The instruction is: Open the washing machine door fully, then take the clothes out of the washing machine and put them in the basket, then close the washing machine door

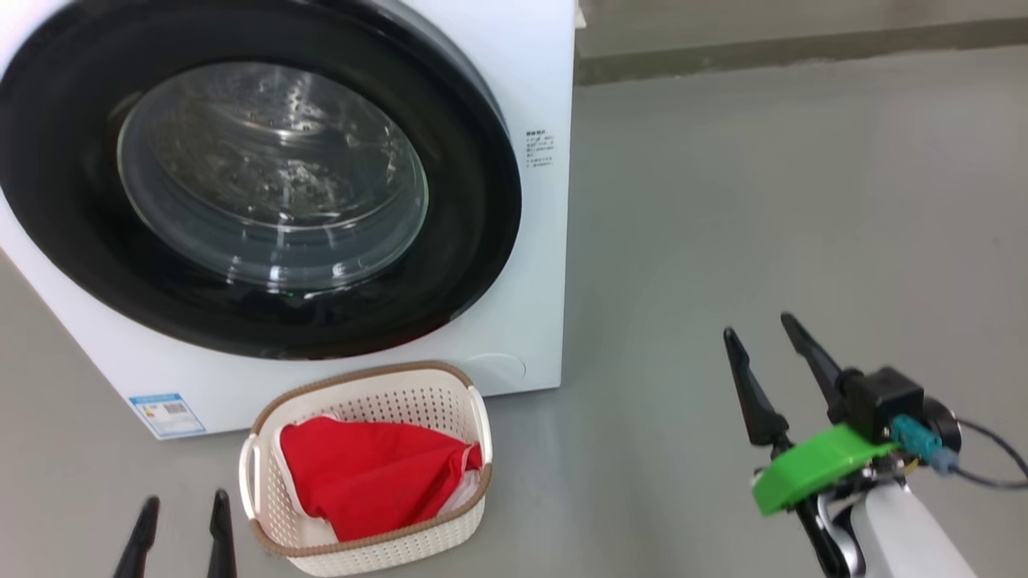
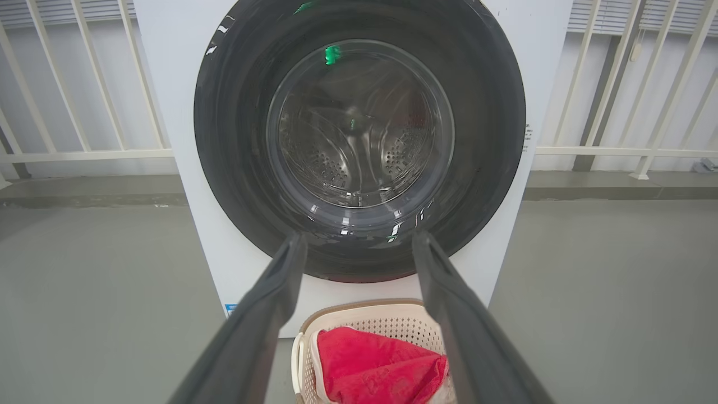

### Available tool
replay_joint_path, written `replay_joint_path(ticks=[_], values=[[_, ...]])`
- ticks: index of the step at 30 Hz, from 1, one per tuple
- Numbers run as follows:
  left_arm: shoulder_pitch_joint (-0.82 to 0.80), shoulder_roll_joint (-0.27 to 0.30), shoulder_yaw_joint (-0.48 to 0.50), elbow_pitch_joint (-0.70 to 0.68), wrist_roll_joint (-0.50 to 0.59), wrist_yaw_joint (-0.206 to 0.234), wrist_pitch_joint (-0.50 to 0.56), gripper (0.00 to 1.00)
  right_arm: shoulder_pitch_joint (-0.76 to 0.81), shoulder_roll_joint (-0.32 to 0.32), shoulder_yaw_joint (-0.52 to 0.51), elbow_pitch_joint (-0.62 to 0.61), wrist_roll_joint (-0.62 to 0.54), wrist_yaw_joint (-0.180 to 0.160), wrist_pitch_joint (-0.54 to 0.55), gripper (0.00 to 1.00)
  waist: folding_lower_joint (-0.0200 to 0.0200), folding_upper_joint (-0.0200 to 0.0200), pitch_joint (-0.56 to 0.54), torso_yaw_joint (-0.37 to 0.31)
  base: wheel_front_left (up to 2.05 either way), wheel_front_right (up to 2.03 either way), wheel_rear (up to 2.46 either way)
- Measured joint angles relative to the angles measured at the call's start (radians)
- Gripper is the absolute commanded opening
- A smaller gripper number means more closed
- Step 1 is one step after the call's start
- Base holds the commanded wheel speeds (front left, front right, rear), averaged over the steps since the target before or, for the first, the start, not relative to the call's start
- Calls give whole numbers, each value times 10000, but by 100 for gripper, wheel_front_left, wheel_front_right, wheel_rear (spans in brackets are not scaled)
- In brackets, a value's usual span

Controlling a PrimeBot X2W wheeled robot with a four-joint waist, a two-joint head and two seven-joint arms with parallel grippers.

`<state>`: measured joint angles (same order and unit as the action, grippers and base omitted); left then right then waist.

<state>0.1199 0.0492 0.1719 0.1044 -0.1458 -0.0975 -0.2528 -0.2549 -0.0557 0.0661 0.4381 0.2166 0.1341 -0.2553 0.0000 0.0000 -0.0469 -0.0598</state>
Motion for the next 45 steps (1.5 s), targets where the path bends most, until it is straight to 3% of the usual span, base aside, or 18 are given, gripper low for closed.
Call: replay_joint_path(ticks=[13,26,27,35,45], values=[[708,-4,-94,-115,113,-100,0,100,1865,48,-219,-1158,-77,-23,0,100,1,0,-558,142,0,0,0],[912,-10,-244,-119,215,-104,0,100,2140,61,-261,-1248,-86,-23,0,100,1,0,-713,210,0,0,0],[914,-10,-251,-138,228,-104,0,0,2140,61,-268,-1266,-90,-23,0,0,0,0,-719,221,0,0,0],[916,-332,-380,773,178,-88,123,0,2853,171,-201,-360,-31,-23,17,0,0,0,-723,238,0,0,0],[896,-334,-393,871,-918,-88,414,0,2933,192,-263,-393,989,-21,328,0,3,0,-629,266,0,0,0]])
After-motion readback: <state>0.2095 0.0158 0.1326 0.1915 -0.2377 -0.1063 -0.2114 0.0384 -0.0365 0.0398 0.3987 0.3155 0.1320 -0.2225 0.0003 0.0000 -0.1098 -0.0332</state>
